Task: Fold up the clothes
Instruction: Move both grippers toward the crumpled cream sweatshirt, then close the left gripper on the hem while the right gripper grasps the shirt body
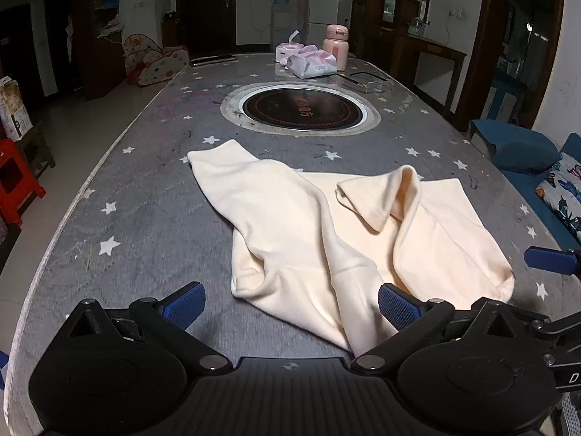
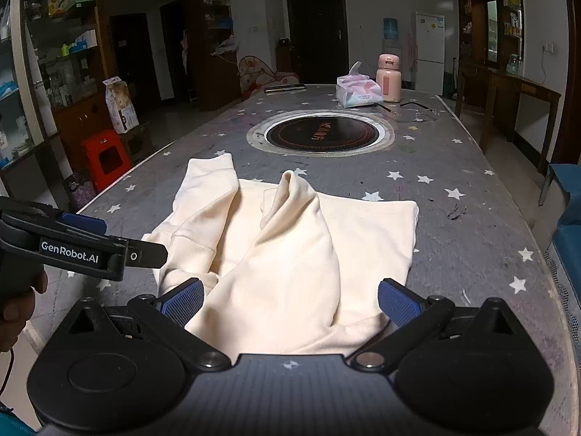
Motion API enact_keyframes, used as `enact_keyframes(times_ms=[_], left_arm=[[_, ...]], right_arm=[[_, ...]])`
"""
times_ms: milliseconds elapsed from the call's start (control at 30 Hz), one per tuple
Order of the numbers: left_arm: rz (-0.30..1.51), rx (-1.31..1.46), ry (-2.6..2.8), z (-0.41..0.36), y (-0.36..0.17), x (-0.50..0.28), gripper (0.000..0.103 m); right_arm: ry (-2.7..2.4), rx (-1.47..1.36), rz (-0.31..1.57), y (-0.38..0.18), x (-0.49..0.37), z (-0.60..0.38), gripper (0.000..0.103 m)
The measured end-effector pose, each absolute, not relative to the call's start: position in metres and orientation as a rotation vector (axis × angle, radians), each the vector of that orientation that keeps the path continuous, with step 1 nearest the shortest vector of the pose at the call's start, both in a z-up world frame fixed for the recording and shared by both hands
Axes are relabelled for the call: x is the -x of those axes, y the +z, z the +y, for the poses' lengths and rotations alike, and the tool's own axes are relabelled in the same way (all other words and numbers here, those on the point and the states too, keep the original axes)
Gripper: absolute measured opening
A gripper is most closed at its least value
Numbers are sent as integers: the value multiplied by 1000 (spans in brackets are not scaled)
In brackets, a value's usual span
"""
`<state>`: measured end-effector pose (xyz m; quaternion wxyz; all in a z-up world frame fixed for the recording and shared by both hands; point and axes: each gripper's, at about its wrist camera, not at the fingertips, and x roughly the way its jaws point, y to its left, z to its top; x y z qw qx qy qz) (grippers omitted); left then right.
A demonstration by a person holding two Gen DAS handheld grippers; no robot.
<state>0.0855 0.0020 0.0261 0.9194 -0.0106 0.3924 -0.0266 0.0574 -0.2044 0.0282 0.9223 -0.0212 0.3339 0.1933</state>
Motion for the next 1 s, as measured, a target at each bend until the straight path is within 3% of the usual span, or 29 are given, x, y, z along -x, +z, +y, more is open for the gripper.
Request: enact_keyframes(times_ms=[267, 400, 700, 867, 900, 967, 1000], left_arm=[[805, 14, -30, 2, 25, -113, 102], [798, 4, -28, -1, 25, -129, 100], [830, -49, -56, -16, 12, -163, 78], [869, -50, -46, -12, -1, -171, 39], [868, -41, -50, -9, -1, -170, 35], [865, -27, -47, -5, 1, -167, 16], [862, -20, -42, -2, 2, -165, 14]], right_arm=[[393, 40, 696, 25, -84, -200, 101], [387, 23, 708, 24, -106, -201, 92], [393, 0, 743, 17, -149, -197, 75], [412, 9, 774, 7, -164, -191, 64], [412, 12, 779, 5, -166, -190, 57], [412, 14, 787, 2, -168, -190, 50], [413, 14, 791, 1, -169, -190, 44]])
